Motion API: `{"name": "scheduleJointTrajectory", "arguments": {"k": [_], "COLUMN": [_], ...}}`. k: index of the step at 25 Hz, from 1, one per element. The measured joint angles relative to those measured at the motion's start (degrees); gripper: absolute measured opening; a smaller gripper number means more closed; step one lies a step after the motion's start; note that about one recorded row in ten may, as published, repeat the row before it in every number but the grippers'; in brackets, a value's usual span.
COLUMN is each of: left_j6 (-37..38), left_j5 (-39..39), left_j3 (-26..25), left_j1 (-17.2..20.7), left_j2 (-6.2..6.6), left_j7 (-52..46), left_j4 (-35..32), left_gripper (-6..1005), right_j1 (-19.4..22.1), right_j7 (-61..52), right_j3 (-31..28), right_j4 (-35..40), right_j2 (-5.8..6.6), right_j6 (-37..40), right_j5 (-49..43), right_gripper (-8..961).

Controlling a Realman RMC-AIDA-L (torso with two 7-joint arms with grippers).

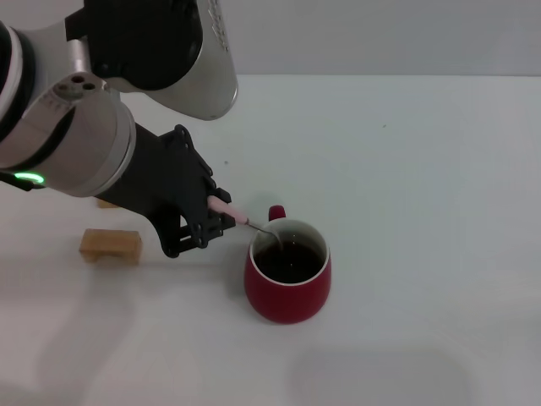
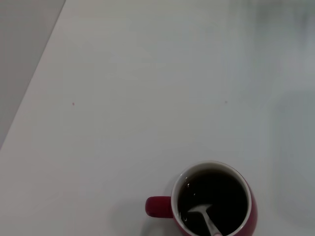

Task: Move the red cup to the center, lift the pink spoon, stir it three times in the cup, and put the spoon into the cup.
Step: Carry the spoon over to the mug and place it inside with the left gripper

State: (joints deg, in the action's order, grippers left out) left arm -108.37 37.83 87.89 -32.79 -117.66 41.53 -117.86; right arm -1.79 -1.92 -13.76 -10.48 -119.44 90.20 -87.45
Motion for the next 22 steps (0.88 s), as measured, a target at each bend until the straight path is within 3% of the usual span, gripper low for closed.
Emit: {"name": "scheduleJointTrajectory", "arguments": {"k": [22], "left_j6": [1.17], "left_j5": [-0.19], "left_j3": [2.21], "left_j1": [1.25], "left_j2": [-0.29], "left_j7": [0.22], "left_j4": [0.40], "left_gripper": [175], "right_j1": [1.00], "right_j7": [-0.02], "right_j3": [0.73], "right_j4": [0.02], "right_j2": [0.09], "right_j6": [1.47], "right_j5": [-0.36], "right_gripper": [0]}}
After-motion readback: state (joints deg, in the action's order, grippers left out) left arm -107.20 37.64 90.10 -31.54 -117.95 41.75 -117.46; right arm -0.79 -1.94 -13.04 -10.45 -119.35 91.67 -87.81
